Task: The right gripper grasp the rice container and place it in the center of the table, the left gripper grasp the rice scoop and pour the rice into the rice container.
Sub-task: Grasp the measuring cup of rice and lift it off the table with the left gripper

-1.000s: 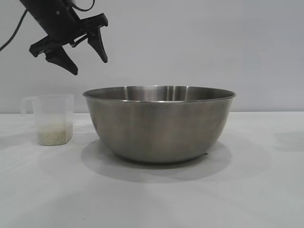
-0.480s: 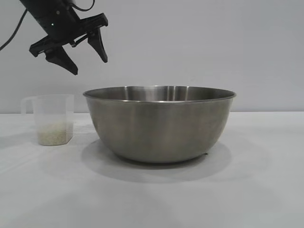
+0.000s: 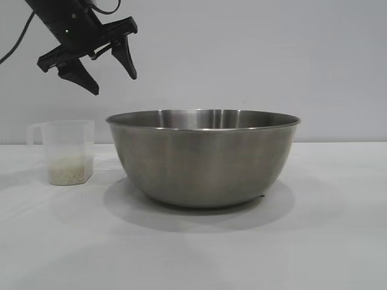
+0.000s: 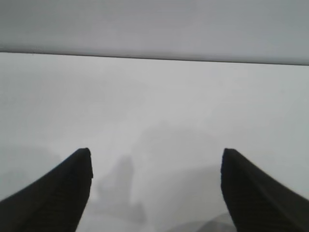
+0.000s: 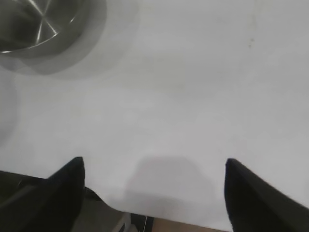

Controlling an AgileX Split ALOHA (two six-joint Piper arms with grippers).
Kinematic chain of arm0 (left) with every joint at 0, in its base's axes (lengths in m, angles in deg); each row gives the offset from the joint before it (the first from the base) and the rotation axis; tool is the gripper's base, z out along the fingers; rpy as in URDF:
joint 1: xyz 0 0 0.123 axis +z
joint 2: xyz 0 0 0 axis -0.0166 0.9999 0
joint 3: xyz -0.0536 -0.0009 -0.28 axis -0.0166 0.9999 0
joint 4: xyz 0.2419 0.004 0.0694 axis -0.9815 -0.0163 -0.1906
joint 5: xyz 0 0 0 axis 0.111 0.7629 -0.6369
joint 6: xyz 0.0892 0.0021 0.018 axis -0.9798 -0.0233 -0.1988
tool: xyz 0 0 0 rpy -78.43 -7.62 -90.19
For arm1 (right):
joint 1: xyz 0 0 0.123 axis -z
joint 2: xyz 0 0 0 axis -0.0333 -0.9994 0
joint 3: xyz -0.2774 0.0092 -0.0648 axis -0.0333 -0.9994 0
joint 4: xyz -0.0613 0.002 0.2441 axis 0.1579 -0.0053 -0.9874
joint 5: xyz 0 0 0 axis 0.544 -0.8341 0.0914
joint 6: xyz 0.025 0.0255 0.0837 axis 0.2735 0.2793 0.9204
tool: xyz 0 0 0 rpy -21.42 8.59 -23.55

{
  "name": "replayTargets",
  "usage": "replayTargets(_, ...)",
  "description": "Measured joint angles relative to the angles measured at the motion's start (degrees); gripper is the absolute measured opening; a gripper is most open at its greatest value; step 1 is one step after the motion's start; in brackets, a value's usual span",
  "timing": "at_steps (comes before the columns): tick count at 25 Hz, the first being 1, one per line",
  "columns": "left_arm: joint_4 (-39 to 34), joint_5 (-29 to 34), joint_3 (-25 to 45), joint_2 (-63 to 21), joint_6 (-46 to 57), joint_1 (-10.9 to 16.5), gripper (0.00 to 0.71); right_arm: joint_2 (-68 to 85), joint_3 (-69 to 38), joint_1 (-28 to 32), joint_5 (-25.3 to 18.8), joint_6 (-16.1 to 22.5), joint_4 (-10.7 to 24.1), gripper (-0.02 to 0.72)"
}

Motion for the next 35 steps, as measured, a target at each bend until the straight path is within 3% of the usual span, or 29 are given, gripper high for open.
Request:
replayTargets(8,0.00,0.00,0.00,0.00,0.00,0.00,0.486,13.02,-1.85,1.23,1.01,0.19,0.30,0.533)
replayTargets(13,0.00,-0.13,0.00,0.00,0.00,0.00,0.486,14.41,-2.12,3.97,1.30,8.91,7.28,0.533)
replayTargets(16,0.00,-0.26,0.00,0.00,0.00,0.00,0.486,14.41,-2.23,4.09,1.30,10.28,8.14,0.533)
replayTargets(35,0.00,-1.18,0.00,0.00,0.00,0.00,0.486,14.41,-2.23,4.09,1.40,12.06,9.27,0.533)
